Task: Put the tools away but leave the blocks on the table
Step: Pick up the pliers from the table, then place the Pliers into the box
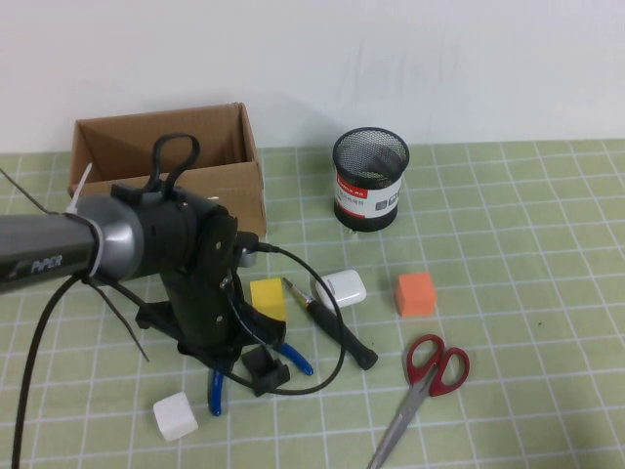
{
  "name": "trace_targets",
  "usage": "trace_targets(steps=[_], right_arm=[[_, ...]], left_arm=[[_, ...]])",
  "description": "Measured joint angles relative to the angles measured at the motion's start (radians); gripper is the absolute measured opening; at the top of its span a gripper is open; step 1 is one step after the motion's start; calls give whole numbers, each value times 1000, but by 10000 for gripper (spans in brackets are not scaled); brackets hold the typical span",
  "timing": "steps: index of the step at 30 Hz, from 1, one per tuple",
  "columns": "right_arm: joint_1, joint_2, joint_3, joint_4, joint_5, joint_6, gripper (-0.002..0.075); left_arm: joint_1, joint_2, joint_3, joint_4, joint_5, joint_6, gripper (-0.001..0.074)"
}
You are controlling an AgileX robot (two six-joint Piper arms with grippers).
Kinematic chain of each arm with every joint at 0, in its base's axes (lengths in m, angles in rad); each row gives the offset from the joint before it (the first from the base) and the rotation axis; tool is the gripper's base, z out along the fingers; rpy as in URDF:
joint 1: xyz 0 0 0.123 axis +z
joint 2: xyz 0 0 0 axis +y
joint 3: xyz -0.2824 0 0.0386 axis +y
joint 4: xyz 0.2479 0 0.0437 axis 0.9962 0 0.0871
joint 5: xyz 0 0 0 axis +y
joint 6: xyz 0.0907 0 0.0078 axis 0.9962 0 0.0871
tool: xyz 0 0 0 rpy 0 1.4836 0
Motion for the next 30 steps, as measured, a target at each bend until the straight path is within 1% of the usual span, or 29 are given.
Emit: trace_targets(steps=[1,5,7,10,13,16,19,22,24,27,30], right_arm=[[0,0,0,0,0,0,-9],[0,0,0,0,0,0,-9],[0,0,0,0,0,0,-9],[0,0,0,0,0,0,-9],[0,0,0,0,0,0,-9],[0,0,0,0,0,0,-9],[0,0,0,0,0,0,-9],[0,0,0,0,0,0,-9],[0,0,0,0,0,0,-9],[0,0,0,0,0,0,-9],[0,0,0,0,0,0,-9]], left_arm=[[0,0,0,0,2,8,83],[0,-9,0,0,2,100,84],[0,-32,4,0,0,118,83],[0,-100,4,6,-7,129,83],[-2,-195,2,51,4,140,83],[-3,-265,-31,176,71,147,83],[-3,-307,-113,350,166,163,83],[-3,-322,-207,551,213,266,83],[-3,-323,-264,671,215,385,83],[-3,-319,-306,789,167,550,83],[-3,-294,-316,912,85,650,83]])
